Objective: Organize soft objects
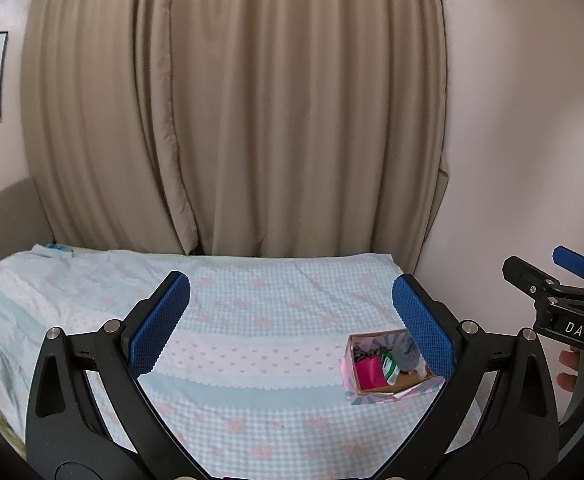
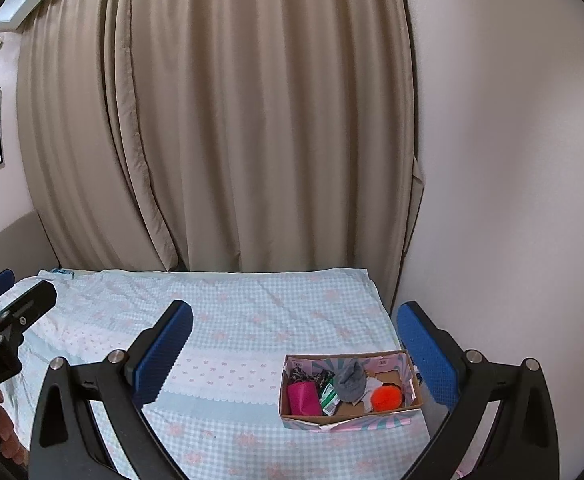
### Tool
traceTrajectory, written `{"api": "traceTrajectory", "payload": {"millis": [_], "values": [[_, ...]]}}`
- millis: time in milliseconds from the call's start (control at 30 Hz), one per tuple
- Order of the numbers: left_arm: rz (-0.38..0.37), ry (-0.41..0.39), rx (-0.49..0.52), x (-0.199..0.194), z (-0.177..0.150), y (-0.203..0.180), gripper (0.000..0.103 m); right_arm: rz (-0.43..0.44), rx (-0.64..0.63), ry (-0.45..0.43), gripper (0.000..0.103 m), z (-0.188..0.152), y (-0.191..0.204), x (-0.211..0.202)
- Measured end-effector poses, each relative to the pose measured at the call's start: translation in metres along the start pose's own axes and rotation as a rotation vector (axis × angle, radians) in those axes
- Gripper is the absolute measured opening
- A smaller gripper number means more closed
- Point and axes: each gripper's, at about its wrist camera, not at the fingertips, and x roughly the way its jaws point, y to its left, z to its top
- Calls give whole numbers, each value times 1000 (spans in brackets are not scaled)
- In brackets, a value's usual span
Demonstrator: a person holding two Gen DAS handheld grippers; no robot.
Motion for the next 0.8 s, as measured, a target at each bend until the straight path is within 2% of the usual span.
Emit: {"api": "traceTrajectory", "payload": {"millis": [800], "values": [[13, -22, 7, -7, 1, -7, 101, -5, 5, -8, 102, 1, -5, -2]]}}
